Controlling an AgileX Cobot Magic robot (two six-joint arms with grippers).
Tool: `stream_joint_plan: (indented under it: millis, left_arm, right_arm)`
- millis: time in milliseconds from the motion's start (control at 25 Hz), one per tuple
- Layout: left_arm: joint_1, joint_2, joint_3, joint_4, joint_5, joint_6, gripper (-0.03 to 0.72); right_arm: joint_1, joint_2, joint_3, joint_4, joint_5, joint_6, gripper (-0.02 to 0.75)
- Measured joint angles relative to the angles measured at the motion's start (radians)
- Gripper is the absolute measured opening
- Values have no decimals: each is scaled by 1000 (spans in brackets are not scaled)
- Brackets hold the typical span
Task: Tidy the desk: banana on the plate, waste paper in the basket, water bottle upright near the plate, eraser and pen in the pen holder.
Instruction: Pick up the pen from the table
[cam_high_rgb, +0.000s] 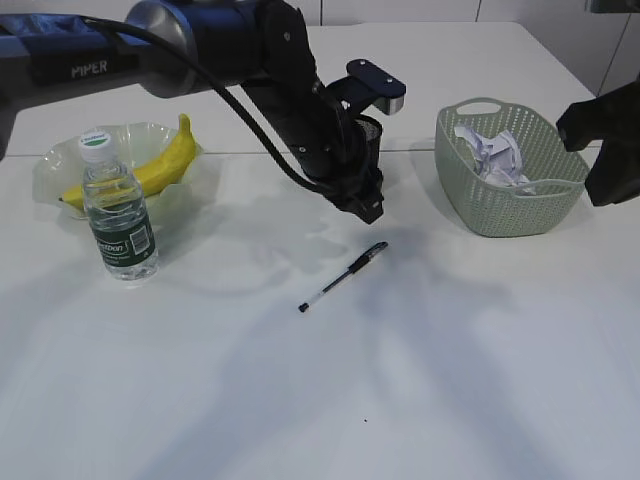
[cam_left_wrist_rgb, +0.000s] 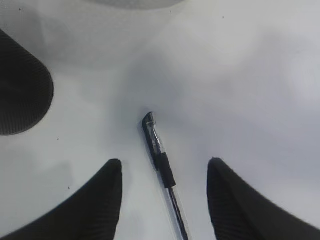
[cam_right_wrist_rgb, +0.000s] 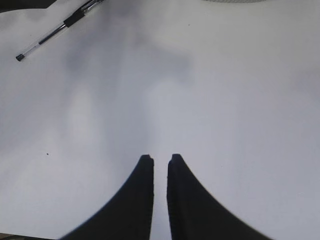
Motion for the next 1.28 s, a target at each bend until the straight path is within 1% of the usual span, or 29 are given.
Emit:
stream_joint_plan:
  millis: [280, 600, 800, 1280]
  left_arm:
    - [-2, 73, -1, 75, 4, 2, 394]
    - [-6, 116, -1, 77, -2, 4, 393]
    - [-16, 131, -1, 45, -49, 22, 393]
    - [-16, 148, -1, 42, -88, 29, 391]
  right_arm:
    - [0, 0, 0, -3, 11, 0, 70]
    - [0, 0, 0, -3, 13, 0, 70]
    - [0, 0, 0, -3, 13, 0, 70]
    - [0, 17, 0, -3, 14, 0, 70]
